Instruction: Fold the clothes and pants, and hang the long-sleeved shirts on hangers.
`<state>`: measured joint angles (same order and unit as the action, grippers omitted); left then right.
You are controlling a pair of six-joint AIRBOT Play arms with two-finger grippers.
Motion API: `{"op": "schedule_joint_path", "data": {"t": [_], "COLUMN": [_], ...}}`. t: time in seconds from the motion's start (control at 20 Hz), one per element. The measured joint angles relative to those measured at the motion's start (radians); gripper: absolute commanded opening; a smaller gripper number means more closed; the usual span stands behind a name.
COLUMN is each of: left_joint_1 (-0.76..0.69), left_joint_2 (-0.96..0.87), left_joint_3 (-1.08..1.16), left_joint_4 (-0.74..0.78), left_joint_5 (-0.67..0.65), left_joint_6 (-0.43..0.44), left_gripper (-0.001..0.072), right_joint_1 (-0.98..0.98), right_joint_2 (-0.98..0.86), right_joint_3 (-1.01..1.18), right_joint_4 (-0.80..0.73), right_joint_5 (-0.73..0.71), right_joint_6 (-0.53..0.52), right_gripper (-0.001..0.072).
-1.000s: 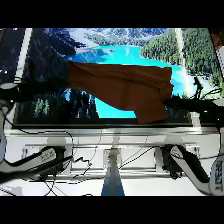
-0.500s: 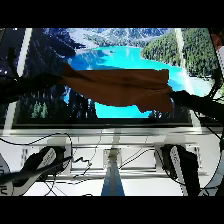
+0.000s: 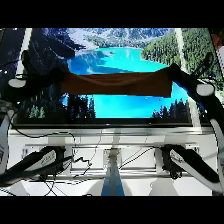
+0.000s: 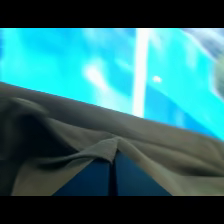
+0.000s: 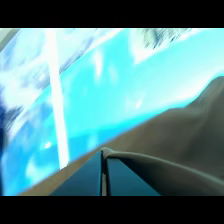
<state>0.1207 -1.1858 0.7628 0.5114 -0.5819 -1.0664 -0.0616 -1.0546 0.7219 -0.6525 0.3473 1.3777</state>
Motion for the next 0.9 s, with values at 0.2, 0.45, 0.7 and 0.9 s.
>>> {"op": "schedule_joint_path", "data": {"t": [0.2,0.45,0.7,0.9], "left_joint_1": [-0.009,-0.004,0.072,0.11], "left_joint_2": [-0.112,-0.167,-0.181,-0.284], "left_joint_3": [0.0,0.002,0.051,0.19], "left_joint_4": [-0.007,0.012,0.206,0.292], "left_joint_5": [0.116,0.13,0.045,-0.133], "left_joint_6": [-0.024,-0.029,-0.027,-0.03], "left_gripper": [0.0578,0.0709,0.0676,0.0676], "right_joint_1": [0.011,0.013,0.006,0.002], "right_joint_2": [-0.222,-0.313,-0.316,-0.315], "right_joint_3": [0.127,0.179,0.189,0.195], "right_joint_4": [-0.001,-0.053,-0.164,-0.198], "right_joint_5": [-0.079,0.0,0.181,0.288], "right_joint_6": [0.007,0.008,0.008,0.003], "right_gripper": [0.0261,0.0526,0.0526,0.0603]}}
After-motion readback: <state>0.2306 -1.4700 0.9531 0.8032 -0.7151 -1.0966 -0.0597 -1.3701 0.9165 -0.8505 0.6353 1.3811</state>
